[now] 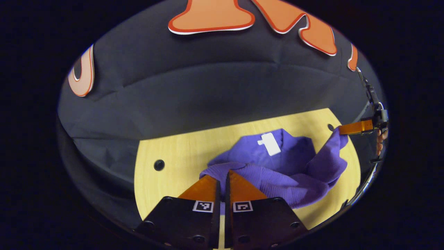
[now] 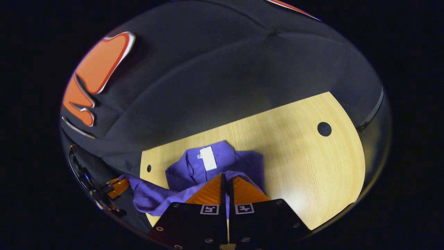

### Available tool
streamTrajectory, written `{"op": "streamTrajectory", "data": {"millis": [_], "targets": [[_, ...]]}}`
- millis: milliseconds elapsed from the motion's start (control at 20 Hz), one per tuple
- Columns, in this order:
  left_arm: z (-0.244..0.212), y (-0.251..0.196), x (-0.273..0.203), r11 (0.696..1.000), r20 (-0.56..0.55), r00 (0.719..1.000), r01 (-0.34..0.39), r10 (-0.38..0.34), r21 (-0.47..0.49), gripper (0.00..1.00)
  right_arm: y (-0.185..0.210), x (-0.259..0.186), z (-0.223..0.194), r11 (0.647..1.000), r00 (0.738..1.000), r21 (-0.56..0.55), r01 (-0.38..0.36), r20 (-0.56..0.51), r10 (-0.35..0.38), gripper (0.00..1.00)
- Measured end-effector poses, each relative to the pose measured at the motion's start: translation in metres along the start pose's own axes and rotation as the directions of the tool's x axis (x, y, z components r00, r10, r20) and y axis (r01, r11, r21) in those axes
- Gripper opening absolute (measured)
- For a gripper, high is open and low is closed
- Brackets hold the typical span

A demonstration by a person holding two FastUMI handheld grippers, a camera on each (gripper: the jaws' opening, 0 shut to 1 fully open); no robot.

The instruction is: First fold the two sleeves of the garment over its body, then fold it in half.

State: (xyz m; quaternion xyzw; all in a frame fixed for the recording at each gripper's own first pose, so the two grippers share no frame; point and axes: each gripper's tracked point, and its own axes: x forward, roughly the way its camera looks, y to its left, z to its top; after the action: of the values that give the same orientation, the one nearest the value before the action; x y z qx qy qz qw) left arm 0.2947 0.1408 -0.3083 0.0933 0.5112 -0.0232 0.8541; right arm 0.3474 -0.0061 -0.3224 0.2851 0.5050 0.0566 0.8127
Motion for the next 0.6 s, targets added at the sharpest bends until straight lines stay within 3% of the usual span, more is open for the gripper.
{"op": "streamTrajectory", "data": {"millis": [100,200,250,300,450,600], "targets": [[0.024,0.012,0.008,0.997,0.128,0.989,-0.07,0.073,-0.025,0.17,0.01,0.002,0.018,0.997,0.998,0.064,-0.05,0.046,0.047,0.04],[0.063,0.013,0.007,0.993,0.286,0.954,-0.063,0.088,-0.095,0.35,0.009,0.006,0.045,0.992,0.989,0.1,-0.076,0.136,0.062,0.08],[0.076,0.012,0.006,0.992,0.317,0.944,-0.063,0.095,-0.109,0.35,0.009,0.005,0.051,0.99,0.985,0.114,-0.079,0.162,0.06,0.09],[0.079,0.011,-0.001,0.992,0.331,0.938,-0.069,0.099,-0.101,0.42,0.007,0.002,0.053,0.99,0.984,0.118,-0.083,0.169,0.062,0.12],[0.083,0.015,-0.009,0.99,0.347,0.931,-0.079,0.117,-0.12,0.45,-0.004,-0.008,0.044,0.996,0.984,0.055,-0.065,0.167,0.055,0.13],[0.085,0.019,-0.033,0.984,0.391,0.912,-0.065,0.127,-0.167,0.56,-0.006,-0.025,0.041,0.998,0.977,0.012,-0.063,0.205,0.059,0.26]]}}
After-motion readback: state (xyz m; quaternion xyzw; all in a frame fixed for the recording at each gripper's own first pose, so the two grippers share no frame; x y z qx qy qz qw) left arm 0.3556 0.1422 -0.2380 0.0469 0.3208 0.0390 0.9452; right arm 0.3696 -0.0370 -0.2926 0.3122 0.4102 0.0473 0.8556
